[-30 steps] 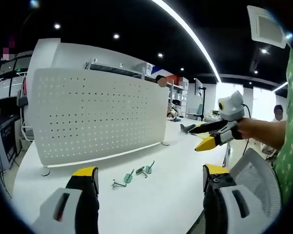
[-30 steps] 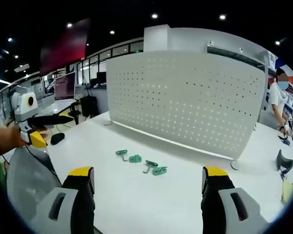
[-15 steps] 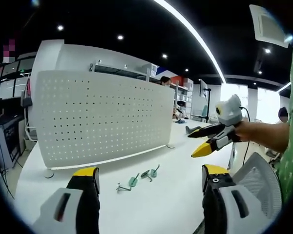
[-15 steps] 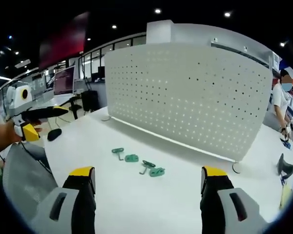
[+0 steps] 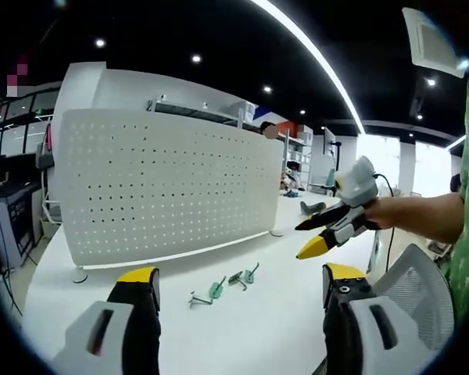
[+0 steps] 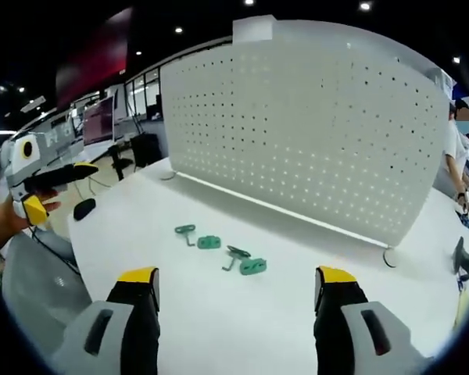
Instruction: Insert the hook assembly into the mounting plate slot until the hook locks in place.
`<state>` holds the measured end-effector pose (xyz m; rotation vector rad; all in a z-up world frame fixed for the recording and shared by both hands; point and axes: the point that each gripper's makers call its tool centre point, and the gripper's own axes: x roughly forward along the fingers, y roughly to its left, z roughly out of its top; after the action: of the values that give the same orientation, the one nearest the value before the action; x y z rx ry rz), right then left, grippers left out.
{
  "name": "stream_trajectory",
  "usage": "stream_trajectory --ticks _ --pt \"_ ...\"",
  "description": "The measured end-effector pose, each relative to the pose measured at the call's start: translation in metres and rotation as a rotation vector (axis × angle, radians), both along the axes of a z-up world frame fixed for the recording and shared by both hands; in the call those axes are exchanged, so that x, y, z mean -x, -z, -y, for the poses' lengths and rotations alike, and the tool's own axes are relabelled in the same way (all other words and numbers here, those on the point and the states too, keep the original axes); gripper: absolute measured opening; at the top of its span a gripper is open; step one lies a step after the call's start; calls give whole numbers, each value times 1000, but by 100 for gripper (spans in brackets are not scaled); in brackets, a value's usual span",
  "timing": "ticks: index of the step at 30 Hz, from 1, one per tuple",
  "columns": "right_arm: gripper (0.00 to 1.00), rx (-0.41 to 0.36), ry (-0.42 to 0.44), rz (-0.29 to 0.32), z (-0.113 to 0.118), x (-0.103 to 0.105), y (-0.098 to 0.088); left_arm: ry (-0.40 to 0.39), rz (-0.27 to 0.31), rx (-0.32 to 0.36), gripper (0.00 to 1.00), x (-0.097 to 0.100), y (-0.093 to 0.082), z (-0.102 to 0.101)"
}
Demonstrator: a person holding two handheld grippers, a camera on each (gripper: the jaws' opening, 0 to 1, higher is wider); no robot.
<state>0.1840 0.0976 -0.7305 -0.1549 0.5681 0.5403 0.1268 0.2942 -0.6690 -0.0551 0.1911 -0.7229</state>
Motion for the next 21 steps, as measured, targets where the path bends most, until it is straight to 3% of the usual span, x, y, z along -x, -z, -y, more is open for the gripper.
stream_trajectory --ticks 21 --pt "69 -4 9 -92 -3 -17 28 7 -11 3 87 -2 5 2"
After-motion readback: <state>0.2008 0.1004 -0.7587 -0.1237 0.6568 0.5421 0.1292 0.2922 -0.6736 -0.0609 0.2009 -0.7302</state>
